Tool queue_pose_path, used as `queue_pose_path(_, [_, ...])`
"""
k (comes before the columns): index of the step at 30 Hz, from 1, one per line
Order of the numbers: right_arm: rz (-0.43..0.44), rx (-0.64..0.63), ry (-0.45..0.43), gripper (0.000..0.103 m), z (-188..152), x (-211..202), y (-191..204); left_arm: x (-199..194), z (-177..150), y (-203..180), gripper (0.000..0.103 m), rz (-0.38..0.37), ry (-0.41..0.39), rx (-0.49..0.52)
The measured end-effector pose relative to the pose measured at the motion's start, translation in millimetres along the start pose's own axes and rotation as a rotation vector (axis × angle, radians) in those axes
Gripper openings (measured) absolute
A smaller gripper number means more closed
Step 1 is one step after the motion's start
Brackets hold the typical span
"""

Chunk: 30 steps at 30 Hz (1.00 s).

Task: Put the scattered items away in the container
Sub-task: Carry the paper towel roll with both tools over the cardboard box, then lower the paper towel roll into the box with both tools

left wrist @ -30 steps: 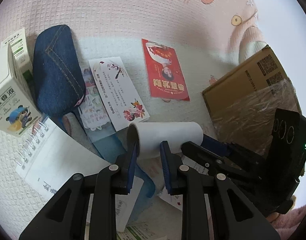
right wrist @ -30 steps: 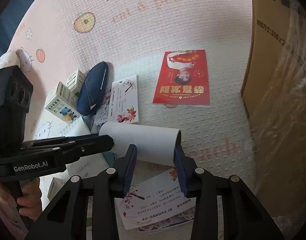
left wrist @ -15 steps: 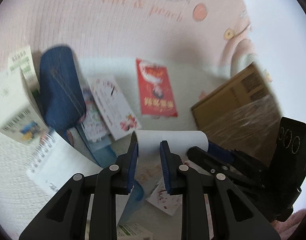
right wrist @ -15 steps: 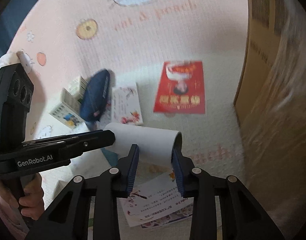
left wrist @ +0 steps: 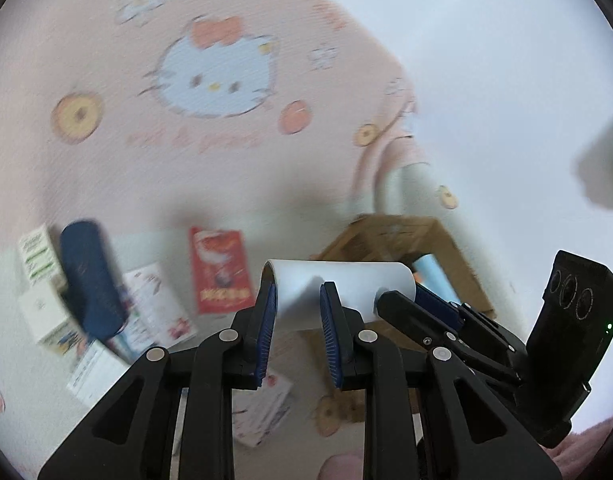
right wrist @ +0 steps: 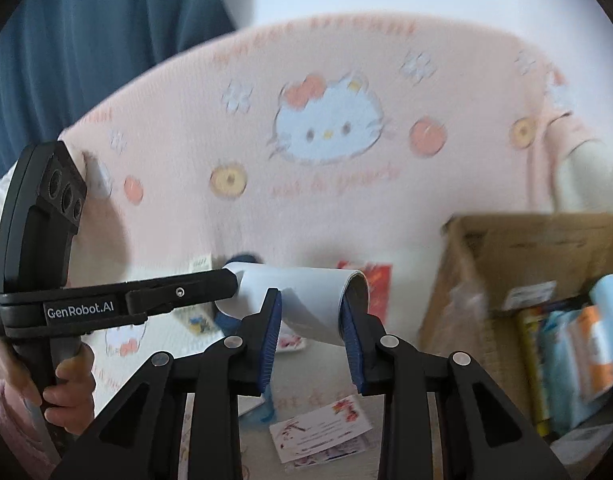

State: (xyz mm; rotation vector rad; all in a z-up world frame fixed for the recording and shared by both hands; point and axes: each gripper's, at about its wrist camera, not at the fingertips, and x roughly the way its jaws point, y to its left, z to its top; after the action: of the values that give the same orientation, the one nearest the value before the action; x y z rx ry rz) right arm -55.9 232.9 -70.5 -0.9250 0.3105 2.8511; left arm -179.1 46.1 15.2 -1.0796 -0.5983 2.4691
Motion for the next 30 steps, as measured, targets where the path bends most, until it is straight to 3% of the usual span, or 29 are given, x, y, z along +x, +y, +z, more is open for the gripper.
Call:
queue_pose_path(8, [-0.145,0.086,-0.102,0.027,15,-58,-59,46,31,-88,0.025,-0.120,0.015,0.146])
queue_pose_path(16, [-0.277,0.223,-0.149,0.026,13,-96,-147,139,53,-164,0.025,-0.306,0.153,0.193])
queue_pose_path(19, [-0.319,0.288,-0.150,0.024,9,-104,-177,179,58,-197,0.025,-0.331,0.207,0.249])
queue_pose_path(25, [-0.405,0.394,-0.144,0.020,-3,-114,-233,246,60,-225,0.024,-0.406,0.366,0.216])
queue_pose_path(30, [-0.438,0.462,-0.123,0.019,-17,-111,-261,272,54,-249,0.025,-0.364,0.424,0.310])
